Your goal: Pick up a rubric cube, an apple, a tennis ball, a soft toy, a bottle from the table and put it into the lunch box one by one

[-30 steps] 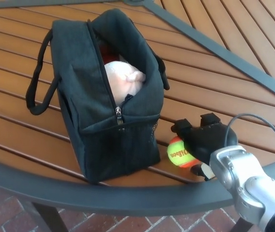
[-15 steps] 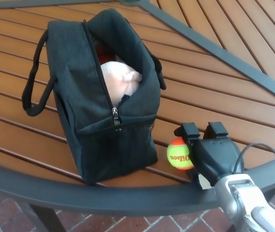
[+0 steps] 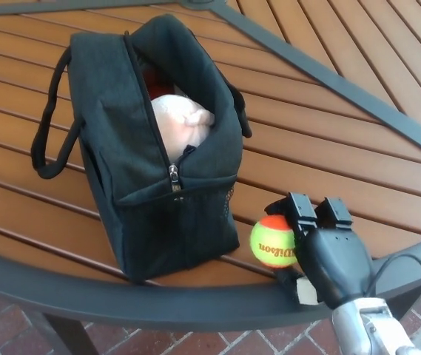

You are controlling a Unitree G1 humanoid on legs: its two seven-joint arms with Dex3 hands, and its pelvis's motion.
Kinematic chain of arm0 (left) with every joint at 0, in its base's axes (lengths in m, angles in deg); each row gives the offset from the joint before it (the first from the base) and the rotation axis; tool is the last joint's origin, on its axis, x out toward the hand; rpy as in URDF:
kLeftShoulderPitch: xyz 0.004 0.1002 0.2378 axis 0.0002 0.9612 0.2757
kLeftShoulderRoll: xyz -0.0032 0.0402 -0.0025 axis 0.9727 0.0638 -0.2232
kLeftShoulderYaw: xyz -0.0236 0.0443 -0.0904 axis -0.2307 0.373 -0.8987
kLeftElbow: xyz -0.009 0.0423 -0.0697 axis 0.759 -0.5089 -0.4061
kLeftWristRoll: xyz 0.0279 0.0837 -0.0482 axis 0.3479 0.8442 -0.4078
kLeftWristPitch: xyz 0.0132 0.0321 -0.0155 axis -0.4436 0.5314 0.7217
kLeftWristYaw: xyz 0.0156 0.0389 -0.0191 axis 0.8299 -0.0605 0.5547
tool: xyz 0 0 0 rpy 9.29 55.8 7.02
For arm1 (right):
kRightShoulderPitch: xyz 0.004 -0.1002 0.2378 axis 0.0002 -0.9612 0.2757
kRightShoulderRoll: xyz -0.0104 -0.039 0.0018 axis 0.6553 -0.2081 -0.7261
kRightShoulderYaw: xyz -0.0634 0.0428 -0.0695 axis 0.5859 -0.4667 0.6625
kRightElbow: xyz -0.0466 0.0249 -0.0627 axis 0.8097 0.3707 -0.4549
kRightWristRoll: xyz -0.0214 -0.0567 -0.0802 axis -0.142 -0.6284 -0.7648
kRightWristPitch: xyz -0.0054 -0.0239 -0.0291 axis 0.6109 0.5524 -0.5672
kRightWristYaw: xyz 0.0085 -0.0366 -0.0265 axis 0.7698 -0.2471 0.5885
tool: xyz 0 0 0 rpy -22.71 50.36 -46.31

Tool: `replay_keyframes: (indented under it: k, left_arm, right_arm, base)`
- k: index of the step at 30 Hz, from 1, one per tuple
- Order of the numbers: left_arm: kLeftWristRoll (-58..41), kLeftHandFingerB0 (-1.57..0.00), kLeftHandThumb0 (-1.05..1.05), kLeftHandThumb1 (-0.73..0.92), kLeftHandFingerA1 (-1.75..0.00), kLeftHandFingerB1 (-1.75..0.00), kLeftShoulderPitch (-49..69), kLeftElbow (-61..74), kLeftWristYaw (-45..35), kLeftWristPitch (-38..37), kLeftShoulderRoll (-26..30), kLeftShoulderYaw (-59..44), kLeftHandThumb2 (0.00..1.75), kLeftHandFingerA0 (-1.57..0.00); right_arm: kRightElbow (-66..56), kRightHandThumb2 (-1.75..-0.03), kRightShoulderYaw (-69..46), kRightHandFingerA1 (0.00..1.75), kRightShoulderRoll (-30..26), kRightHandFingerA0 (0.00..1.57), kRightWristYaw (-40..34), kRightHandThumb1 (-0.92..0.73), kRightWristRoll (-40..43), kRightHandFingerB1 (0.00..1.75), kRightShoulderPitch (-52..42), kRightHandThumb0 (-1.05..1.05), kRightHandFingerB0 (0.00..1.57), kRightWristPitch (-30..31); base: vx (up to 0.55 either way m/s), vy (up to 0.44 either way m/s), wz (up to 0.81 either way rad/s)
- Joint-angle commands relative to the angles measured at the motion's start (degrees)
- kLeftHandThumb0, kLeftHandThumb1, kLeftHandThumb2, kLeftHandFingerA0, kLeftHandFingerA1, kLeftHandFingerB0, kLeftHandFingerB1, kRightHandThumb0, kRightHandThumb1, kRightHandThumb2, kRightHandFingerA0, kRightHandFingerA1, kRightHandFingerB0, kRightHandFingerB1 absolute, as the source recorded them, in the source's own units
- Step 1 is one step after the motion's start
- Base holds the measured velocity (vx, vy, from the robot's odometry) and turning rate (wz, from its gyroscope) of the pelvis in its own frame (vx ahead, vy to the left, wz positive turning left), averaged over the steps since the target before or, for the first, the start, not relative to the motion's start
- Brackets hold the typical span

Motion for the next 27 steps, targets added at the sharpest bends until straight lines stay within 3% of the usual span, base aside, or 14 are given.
replay_keyframes:
  k: [1,2,3,4,6,8,9,13,14,18,21,23,24,27]
  left_arm:
    - [1.4,-0.97,-0.21,0.47,-1.14,-1.08,1.0,0.3,0.6,-3.9,1.2,1.0,1.09,-1.11]
    - [0.5,-0.94,-0.13,0.42,-1.23,-1.15,1.0,0.2,-0.5,-4.1,1.1,0.3,1.2,-1.05]
    - [-0.8,-0.94,-0.13,0.42,-1.23,-1.15,1.0,0.1,-2.0,-4.5,0.9,-0.6,1.2,-1.05]
    - [-0.2,-0.93,-0.16,0.44,-1.32,-1.17,0.9,-0.2,-1.1,-4.0,1.0,-0.2,1.17,-1.01]
    - [0.5,-0.93,-0.13,0.43,-1.35,-1.18,0.8,-0.8,0.1,-3.2,1.2,0.2,1.18,-0.99]
    - [-0.3,-0.93,-0.13,0.43,-1.35,-1.18,0.9,-0.8,-0.7,-3.5,1.0,-0.4,1.18,-0.99]
    - [-0.2,-0.92,-0.16,0.42,-1.33,-1.18,1.0,-0.8,-0.7,-3.3,1.1,-0.3,1.2,-1.0]
    - [0.2,-0.96,-0.18,0.42,-1.25,-1.13,0.6,-1.1,0.0,-2.4,1.1,0.0,1.17,-1.03]
    - [0.4,-0.9,-0.14,0.38,-1.35,-1.18,0.7,-1.1,0.1,-2.5,1.1,0.1,1.24,-0.97]
    - [0.4,-0.92,-0.14,0.37,-1.32,-1.13,0.7,-1.0,0.7,-2.3,0.7,0.2,1.23,-0.99]
    - [1.6,-0.87,-0.2,0.49,-1.3,-1.06,0.7,-0.9,1.5,-2.0,1.3,1.3,0.99,-0.93]
    - [2.1,-0.87,-0.2,0.49,-1.3,-1.06,0.8,-1.0,2.1,-2.1,1.5,1.7,0.99,-0.93]
    - [1.7,-0.87,-0.18,0.43,-1.31,-1.11,1.0,-0.9,1.5,-2.0,1.5,1.5,1.12,-0.94]
    - [1.3,-0.9,-0.16,0.41,-1.36,-1.15,0.9,-1.0,1.7,-1.9,1.3,1.3,1.15,-0.95]
  right_arm:
    - [2.8,-1.04,-4.6,1.75,4.0,0.82,-0.1,-0.67,9.2,1.72,-5.9,-0.26,0.62,-3.9]
    - [2.6,-1.04,-7.1,1.75,5.9,0.87,0.4,-0.68,12.4,1.75,-6.4,-0.3,0.65,-3.9]
    - [2.4,-1.04,-10.0,1.75,8.0,0.87,1.2,-0.68,15.8,1.75,-6.8,-0.3,0.65,-3.9]
    - [2.3,-1.17,-13.8,1.75,10.7,0.88,2.4,-0.55,21.2,1.75,-7.0,-0.3,0.72,-4.6]
    - [2.0,-1.17,-19.9,1.75,14.9,0.91,4.7,-0.56,29.5,1.75,-7.1,-0.31,0.73,-5.2]
    - [1.8,-1.17,-22.0,1.75,16.3,0.91,5.8,-0.56,31.3,1.75,-7.0,-0.31,0.73,-4.5]
    - [0.3,-1.33,-24.6,1.75,18.2,1.02,7.3,-0.49,35.5,1.74,-6.9,-0.27,0.76,-2.9]
    - [-7.0,-1.23,-35.5,1.75,26.7,1.0,9.7,-0.56,52.0,1.71,-5.7,-0.23,0.73,4.7]
    - [-7.5,-1.14,-36.3,1.75,27.4,0.97,9.6,-0.65,53.3,1.75,-5.4,-0.23,0.67,5.1]
    - [-9.1,-1.14,-40.2,1.75,29.9,1.02,9.1,-0.64,57.3,1.75,-3.7,-0.25,0.74,7.7]
    - [-9.3,-1.25,-40.1,1.75,29.2,1.04,10.5,-0.58,56.5,1.75,-2.5,-0.23,0.78,8.7]
    - [-9.2,-1.25,-40.0,1.75,28.7,1.04,11.4,-0.58,56.2,1.75,-2.2,-0.23,0.78,8.9]
    - [-9.6,-1.28,-39.8,1.75,28.4,1.04,11.5,-0.55,55.9,1.75,-1.7,-0.24,0.77,9.3]
    - [-12.0,-1.29,-38.9,1.75,27.1,1.02,12.6,-0.53,55.1,1.74,-0.2,-0.23,0.75,10.7]
  base:
    - [0.0,0.0,0.0]
    - [0.0,0.0,0.0]
    - [0.0,0.0,0.0]
    - [0.0,0.0,0.0]
    - [0.0,0.0,0.0]
    - [0.0,0.0,0.0]
    - [0.0,0.0,0.0]
    - [0.0,0.0,0.0]
    - [0.0,0.0,0.0]
    - [0.0,0.0,0.0]
    - [0.0,0.0,0.0]
    - [0.0,0.0,0.0]
    - [0.0,0.0,0.0]
    - [0.0,0.0,0.0]
